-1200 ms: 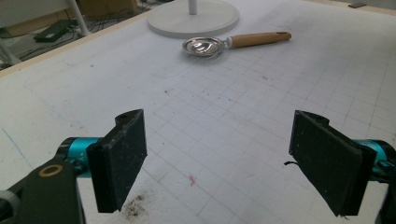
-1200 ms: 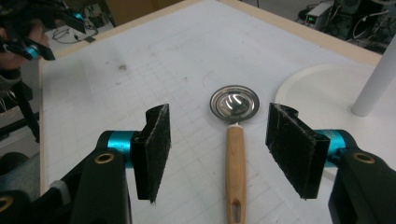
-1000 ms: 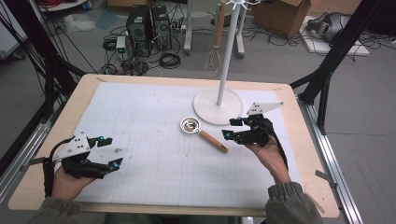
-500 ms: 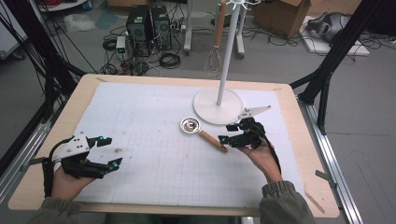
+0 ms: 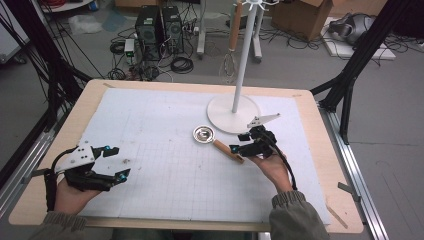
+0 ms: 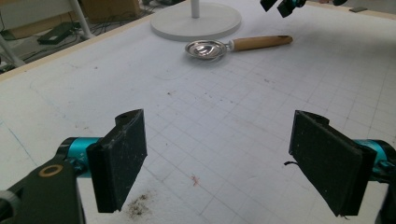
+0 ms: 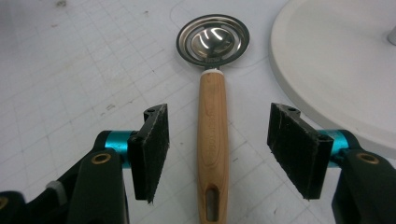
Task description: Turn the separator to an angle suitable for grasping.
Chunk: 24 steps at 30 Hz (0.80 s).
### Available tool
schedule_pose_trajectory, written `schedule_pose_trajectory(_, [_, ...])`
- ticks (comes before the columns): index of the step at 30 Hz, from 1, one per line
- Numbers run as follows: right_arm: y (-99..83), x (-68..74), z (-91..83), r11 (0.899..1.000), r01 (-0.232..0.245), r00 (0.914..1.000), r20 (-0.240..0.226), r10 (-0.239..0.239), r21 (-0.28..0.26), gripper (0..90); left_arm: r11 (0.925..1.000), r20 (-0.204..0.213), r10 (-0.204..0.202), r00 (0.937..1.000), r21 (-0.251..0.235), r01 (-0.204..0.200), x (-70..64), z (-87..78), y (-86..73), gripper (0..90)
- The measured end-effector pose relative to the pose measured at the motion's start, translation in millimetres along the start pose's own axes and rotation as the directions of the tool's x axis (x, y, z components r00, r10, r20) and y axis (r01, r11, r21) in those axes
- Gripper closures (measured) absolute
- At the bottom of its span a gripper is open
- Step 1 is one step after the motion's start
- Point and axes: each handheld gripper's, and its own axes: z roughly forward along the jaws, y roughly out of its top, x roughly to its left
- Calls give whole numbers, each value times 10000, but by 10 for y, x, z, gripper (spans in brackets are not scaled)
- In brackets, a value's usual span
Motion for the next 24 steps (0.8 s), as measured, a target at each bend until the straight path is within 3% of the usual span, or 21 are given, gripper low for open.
schedule_pose_trajectory(15, [-54,68,227,9971,274,9996,-25,-273,712,500,10000,-16,0,10000,3,0,-4,-26,-2,194])
schedule_pose_trajectory(19, [-42,84,214,9971,446,9989,87,-452,624,507,10000,-64,6,10000,-11,-6,-4,-30,-2,194])
schedule_pose_trajectory(22, [-66,72,207,9971,307,9994,143,-317,697,509,10000,-37,47,10000,-18,-47,-4,-35,2,194])
schedule_pose_trajectory(24, [-123,84,187,9984,471,9981,372,-482,298,538,10000,-58,4,10000,-19,-4,-5,-35,0,194])
